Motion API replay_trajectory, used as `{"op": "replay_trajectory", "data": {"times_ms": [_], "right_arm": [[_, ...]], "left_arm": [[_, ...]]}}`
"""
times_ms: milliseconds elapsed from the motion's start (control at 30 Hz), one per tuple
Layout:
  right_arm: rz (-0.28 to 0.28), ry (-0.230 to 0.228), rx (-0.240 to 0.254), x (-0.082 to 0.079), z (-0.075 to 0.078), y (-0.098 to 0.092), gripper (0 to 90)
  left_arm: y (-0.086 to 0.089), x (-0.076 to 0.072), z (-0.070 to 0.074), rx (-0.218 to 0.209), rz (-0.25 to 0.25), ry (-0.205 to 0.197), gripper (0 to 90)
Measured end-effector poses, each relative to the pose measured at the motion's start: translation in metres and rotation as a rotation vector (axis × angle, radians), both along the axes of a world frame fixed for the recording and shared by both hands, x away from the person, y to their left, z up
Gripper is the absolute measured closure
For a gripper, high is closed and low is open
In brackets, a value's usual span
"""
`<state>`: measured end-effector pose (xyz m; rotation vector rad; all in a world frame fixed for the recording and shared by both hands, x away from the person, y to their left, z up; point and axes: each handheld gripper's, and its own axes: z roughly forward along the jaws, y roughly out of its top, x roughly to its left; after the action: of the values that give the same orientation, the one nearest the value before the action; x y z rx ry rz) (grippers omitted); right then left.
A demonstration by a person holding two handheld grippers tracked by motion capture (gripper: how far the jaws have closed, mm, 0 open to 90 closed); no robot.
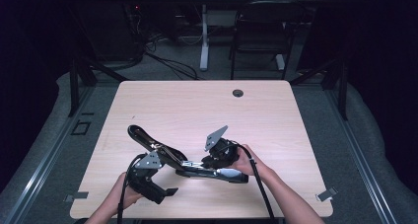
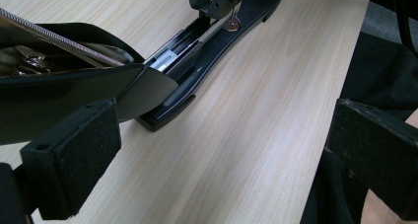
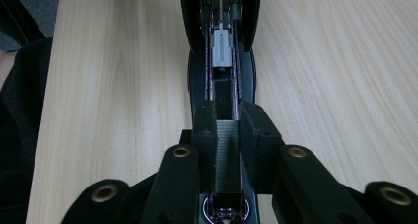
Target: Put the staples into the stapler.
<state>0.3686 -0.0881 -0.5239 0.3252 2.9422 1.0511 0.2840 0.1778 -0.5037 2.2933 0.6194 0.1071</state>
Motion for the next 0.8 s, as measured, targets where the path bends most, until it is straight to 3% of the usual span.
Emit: {"op": "replay_trajectory", "data": {"times_ms": [800], "right_arm": [[0.003,-0.001,-0.022,0.0007,-0.0001,-0.0031,76.7]], "left_arm": [[-0.0004,-0.0003,-0.0004,0.003,-0.001,0.002,0.1]]}}
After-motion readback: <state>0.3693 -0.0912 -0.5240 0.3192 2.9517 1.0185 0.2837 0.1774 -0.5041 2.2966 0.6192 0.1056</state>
